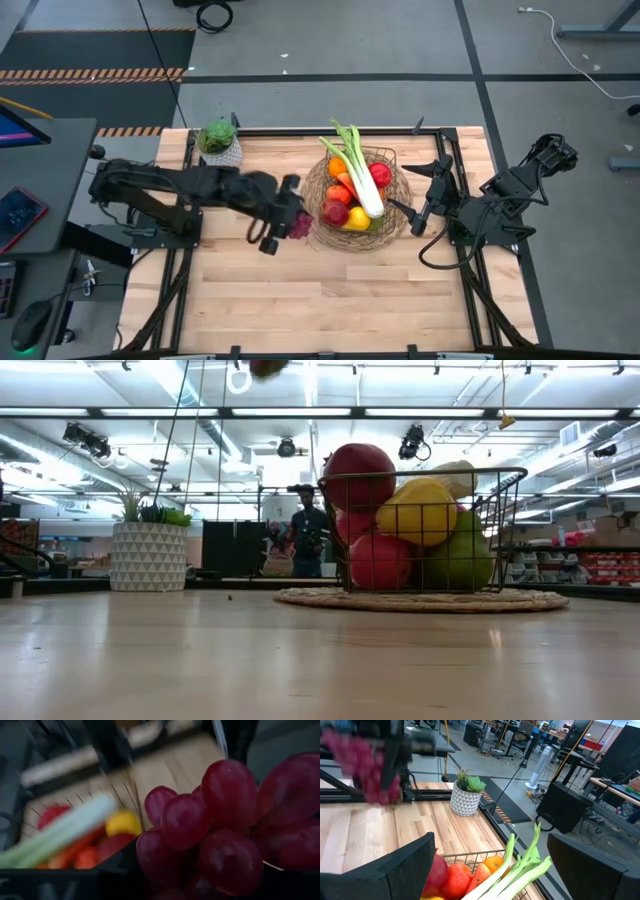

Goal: Build produce basket
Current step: Put the purple grapes into the gold wire basket

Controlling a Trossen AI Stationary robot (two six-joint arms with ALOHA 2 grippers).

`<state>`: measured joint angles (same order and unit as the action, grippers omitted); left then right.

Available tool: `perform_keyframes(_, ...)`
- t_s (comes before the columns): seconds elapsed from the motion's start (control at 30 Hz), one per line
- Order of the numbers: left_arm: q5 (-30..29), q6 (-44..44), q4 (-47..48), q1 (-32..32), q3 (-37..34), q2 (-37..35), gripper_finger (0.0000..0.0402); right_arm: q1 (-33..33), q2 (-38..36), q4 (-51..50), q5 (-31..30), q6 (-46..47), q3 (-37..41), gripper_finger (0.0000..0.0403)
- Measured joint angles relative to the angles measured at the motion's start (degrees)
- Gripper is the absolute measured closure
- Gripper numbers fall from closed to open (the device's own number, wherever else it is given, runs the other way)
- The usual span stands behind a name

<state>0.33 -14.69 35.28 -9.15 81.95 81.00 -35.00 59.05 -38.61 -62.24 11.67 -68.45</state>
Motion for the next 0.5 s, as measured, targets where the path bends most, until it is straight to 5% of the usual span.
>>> perform_keyframes(0.27, 0.1, 16.8, -15.3, 1.1, 0.0, -3.7, 0.0241, 0.0, 0.0, 0.5, -0.4, -0.8, 0.0, 0.0014)
perform_keyframes(0.5, -0.3, 25.0, -17.0, 2.9, 0.0, -3.3, 0.0241, 0.0, 0.0, 0.5, -0.3, -1.0, 0.0, 0.0014)
